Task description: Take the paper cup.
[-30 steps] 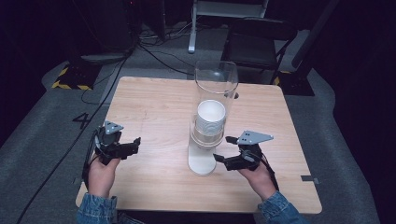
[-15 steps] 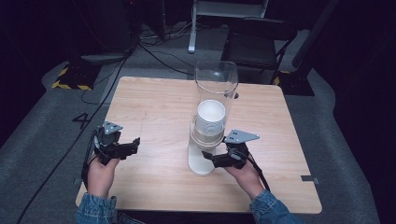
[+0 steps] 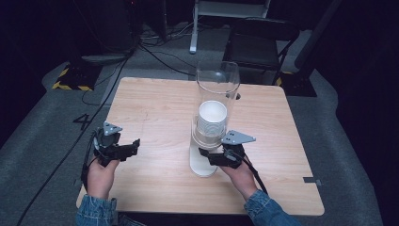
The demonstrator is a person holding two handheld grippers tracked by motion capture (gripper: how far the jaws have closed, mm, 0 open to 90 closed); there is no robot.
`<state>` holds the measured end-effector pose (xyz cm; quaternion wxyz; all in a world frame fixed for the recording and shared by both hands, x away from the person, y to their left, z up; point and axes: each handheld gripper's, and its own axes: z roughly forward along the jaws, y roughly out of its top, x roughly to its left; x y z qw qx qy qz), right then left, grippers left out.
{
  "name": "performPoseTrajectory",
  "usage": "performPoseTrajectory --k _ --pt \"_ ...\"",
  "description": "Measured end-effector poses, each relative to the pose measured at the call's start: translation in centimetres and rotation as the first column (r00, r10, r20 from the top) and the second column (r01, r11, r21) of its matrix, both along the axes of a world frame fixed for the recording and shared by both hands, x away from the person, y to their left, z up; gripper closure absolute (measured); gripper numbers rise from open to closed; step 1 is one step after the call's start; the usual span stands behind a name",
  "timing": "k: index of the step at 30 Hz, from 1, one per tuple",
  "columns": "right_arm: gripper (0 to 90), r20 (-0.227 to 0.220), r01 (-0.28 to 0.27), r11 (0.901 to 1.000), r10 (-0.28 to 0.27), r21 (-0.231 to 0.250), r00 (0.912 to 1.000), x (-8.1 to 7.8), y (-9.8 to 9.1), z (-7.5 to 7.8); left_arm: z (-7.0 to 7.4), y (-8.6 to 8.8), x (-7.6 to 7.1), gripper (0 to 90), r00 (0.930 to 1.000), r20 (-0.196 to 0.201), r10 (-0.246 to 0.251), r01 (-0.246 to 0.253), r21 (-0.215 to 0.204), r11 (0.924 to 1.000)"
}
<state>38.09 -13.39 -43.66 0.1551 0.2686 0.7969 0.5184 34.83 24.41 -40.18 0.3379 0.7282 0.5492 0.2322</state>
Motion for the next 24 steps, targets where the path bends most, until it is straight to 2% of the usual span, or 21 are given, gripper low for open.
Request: performPoseTrajectory --k 12,19,24 --pt "34.8 0.025 -0.007 0.9995 0.008 -0.032 0.9997 -0.05 -0.06 0.13 0.00 -0.07 -0.05 15.7 1.0000 -0.002 -0.002 0.002 -0.002 1.0000" --pt "34.9 0.054 -0.006 0.9988 0.009 -0.049 0.9985 0.10 -0.25 0.01 -0.01 0.03 -0.07 15.7 1.0000 -0.002 0.001 -0.001 -0.004 1.0000" --pt "34.8 0.092 0.002 0.9975 0.004 -0.071 0.9958 0.19 -0.42 -0.12 -0.01 0.04 -0.09 15.8 1.0000 -0.003 -0.002 0.002 -0.002 1.0000"
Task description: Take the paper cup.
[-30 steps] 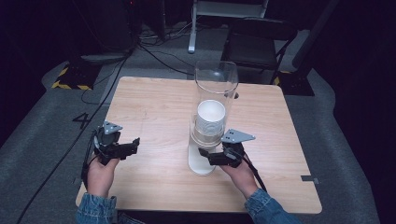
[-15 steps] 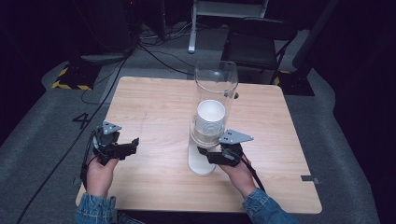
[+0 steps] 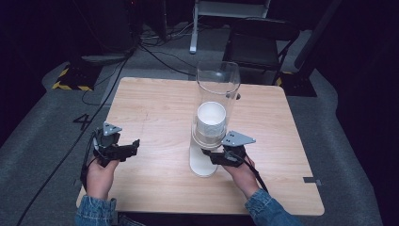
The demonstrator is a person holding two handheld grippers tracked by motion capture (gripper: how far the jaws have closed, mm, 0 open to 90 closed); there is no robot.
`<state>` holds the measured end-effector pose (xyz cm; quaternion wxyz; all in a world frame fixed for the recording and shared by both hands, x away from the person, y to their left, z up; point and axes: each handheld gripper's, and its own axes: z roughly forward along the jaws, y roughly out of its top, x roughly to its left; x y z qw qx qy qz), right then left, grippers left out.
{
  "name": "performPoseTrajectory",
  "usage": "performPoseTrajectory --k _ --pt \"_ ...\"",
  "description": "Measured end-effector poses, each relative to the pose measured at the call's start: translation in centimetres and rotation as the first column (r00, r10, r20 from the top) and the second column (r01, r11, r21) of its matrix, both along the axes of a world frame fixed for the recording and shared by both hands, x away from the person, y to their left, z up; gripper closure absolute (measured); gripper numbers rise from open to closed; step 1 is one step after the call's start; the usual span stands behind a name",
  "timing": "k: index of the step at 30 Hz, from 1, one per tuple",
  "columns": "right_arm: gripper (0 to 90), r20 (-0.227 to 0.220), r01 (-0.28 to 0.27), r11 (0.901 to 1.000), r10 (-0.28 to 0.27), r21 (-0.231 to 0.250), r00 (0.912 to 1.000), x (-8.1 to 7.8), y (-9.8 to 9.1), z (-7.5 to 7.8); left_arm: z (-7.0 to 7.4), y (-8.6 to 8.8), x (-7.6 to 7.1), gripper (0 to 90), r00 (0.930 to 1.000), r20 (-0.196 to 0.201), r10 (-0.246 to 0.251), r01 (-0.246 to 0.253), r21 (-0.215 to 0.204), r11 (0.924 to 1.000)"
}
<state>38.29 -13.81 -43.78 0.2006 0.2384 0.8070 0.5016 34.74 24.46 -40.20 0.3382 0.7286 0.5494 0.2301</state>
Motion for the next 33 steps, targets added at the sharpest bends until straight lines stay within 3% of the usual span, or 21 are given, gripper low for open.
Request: performPoseTrajectory --k 15,19,20,22,33 --pt "34.7 -0.031 0.014 0.9996 -0.013 0.025 0.9994 -0.4 0.2 -0.3 -0.1 0.0 0.1 15.8 1.0000 -0.003 0.000 0.000 -0.001 1.0000" --pt "34.8 -0.064 0.001 0.9987 0.002 0.050 0.9980 -0.5 0.4 -0.5 -0.1 -0.1 0.1 15.8 1.0000 -0.005 -0.002 0.002 -0.002 1.0000" --pt "34.9 -0.107 -0.013 0.9972 0.021 0.074 0.9940 -0.3 0.4 -0.7 -0.1 -0.1 0.1 15.8 1.0000 -0.005 -0.002 0.002 -0.001 1.0000" --pt "34.9 -0.117 -0.012 0.9978 0.020 0.065 0.9929 -0.3 0.4 -0.8 -0.1 -0.1 0.1 15.8 1.0000 -0.006 -0.002 0.002 -0.002 1.0000" --pt "34.7 -0.074 -0.017 0.9991 0.020 0.038 0.9971 -0.3 0.2 -1.8 -0.3 -0.1 0.1 15.8 0.9999 -0.012 -0.002 0.002 0.002 1.0000"
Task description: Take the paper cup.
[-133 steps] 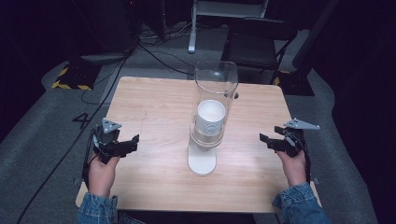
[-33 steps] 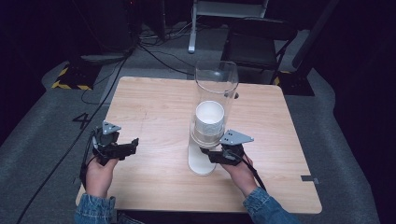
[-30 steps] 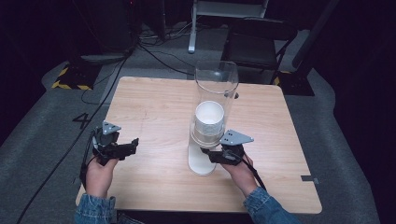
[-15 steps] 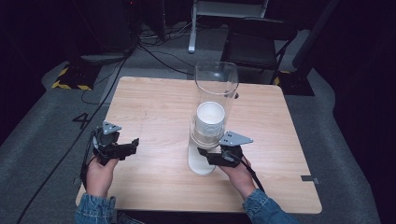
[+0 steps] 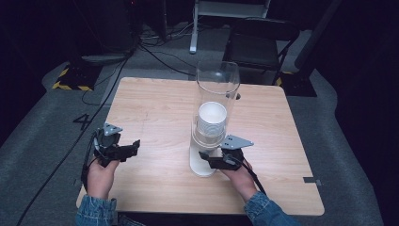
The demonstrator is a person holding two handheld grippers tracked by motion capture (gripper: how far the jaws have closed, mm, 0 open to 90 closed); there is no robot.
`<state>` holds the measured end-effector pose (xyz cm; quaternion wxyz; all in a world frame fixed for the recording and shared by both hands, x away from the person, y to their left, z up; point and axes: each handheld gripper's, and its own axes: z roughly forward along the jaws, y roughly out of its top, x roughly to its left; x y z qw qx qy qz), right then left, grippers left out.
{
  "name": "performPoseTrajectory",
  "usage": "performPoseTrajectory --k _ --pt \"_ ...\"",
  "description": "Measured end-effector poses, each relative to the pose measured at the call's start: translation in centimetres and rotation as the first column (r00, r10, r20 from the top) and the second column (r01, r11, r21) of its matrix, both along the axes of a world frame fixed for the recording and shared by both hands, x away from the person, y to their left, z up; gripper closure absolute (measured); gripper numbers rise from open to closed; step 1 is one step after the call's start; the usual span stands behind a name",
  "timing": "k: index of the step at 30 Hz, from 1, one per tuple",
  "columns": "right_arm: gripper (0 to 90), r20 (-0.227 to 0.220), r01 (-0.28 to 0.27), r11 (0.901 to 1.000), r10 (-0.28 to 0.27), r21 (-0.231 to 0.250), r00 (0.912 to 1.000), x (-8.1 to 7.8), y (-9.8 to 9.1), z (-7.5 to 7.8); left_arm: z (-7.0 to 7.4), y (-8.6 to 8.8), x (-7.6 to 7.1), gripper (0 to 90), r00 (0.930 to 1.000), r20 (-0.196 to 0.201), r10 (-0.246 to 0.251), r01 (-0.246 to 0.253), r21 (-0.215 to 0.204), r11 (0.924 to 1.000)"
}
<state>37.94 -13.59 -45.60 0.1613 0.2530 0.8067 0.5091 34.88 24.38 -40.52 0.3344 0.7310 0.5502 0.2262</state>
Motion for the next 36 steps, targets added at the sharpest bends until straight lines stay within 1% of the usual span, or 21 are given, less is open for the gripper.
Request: performPoseTrajectory --k 3,6,10,21,28,30,32,34,36 --pt "34.7 -0.003 0.002 1.0000 -0.002 0.000 1.0000 -0.1 0.0 0.0 -0.2 -0.4 0.1 15.7 1.0000 -0.007 -0.006 0.006 0.002 1.0000" --pt "34.7 0.006 0.003 1.0000 -0.003 -0.002 1.0000 -0.1 0.0 -0.2 -0.2 -0.4 0.1 15.8 0.9999 -0.008 -0.009 0.009 0.002 1.0000" --pt "34.8 0.004 0.005 1.0000 -0.005 -0.004 1.0000 -0.1 0.0 -0.2 -0.1 -0.2 0.1 15.8 1.0000 -0.004 -0.003 0.003 0.001 1.0000" --pt "34.8 -0.012 0.009 0.9996 -0.009 -0.026 0.9999 -0.2 -0.1 -0.8 0.0 -0.1 0.1 15.8 1.0000 0.001 -0.001 0.001 -0.003 1.0000" --pt "34.7 -0.043 0.013 0.9984 -0.016 -0.055 0.9990 -0.4 -0.1 -1.4 0.0 -0.2 0.2 15.8 1.0000 -0.001 -0.004 0.004 -0.006 1.0000" --pt "34.7 -0.066 0.012 0.9970 -0.017 -0.076 0.9977 -0.3 0.0 -1.8 0.0 -0.2 0.3 15.8 1.0000 -0.001 -0.003 0.003 -0.006 1.0000" --pt "34.7 -0.078 0.014 0.9947 -0.022 -0.102 0.9967 -0.4 0.1 -2.1 0.1 -0.2 0.3 15.8 1.0000 -0.001 -0.006 0.006 -0.002 1.0000" --pt "34.7 -0.084 0.012 0.9933 -0.021 -0.115 0.9962 -0.5 0.3 -2.4 0.1 -0.2 0.4 15.8 0.9999 -0.005 -0.009 0.009 -0.005 0.9999" --pt "34.7 -0.089 0.012 0.9936 -0.022 -0.112 0.9958 -0.5 0.3 -2.5 0.0 -0.2 0.5 15.8 1.0000 -0.002 -0.006 0.006 -0.005 1.0000"
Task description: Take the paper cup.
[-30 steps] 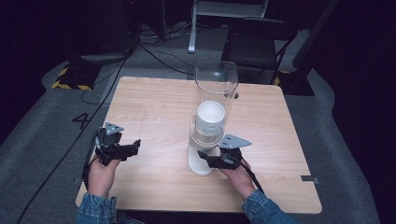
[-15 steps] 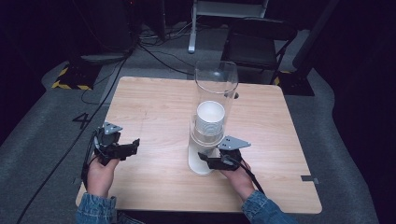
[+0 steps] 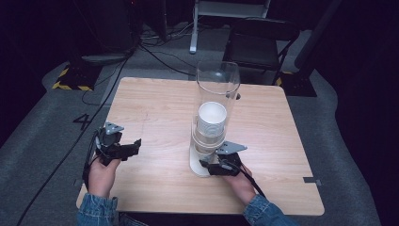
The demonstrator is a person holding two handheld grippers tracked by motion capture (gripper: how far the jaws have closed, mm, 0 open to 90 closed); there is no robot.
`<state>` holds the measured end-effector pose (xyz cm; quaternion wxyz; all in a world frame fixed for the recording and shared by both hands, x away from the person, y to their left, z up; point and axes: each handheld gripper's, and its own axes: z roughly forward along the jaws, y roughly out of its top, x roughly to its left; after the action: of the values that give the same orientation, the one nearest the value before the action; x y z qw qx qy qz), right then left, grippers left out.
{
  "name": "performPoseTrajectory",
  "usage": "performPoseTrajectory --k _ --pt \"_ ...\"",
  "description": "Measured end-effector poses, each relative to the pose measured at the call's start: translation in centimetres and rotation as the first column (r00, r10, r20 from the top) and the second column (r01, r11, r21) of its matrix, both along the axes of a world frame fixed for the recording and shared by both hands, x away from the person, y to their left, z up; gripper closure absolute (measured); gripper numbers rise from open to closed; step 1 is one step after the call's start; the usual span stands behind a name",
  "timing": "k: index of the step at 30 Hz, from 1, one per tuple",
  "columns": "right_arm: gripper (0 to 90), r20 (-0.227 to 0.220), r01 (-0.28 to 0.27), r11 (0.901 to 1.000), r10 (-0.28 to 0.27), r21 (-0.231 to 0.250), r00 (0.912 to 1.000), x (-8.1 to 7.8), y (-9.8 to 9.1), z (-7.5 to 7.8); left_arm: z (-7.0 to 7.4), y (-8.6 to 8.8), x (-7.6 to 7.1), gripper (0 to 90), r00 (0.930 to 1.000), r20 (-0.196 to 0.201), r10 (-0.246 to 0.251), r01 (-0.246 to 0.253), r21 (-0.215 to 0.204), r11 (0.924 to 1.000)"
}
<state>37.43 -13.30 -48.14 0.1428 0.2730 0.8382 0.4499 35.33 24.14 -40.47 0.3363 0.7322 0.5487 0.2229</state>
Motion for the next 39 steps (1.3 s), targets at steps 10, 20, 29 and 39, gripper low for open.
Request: performPoseTrajectory --k 10,20,29,39 --pt "34.6 -0.033 0.010 0.9998 -0.011 -0.016 0.9994 -0.1 -0.2 -0.9 0.0 -0.2 0.3 15.8 1.0000 -0.003 -0.006 0.006 -0.002 1.0000" --pt "34.5 -0.038 0.021 0.9994 -0.022 -0.027 0.9990 -0.2 -0.6 -1.1 -0.1 -0.5 0.7 15.8 0.9999 -0.006 -0.013 0.013 -0.003 0.9999" --pt "34.5 -0.029 0.060 0.9961 -0.062 -0.065 0.9977 -0.4 -1.9 -0.9 -0.1 -0.8 1.3 15.8 0.9998 -0.012 -0.018 0.018 -0.001 0.9998" --pt "34.5 -0.019 0.100 0.9910 -0.102 -0.089 0.9946 -0.7 -3.4 -0.8 -0.2 -1.2 2.1 15.8 0.9996 -0.016 -0.022 0.022 -0.010 0.9997"
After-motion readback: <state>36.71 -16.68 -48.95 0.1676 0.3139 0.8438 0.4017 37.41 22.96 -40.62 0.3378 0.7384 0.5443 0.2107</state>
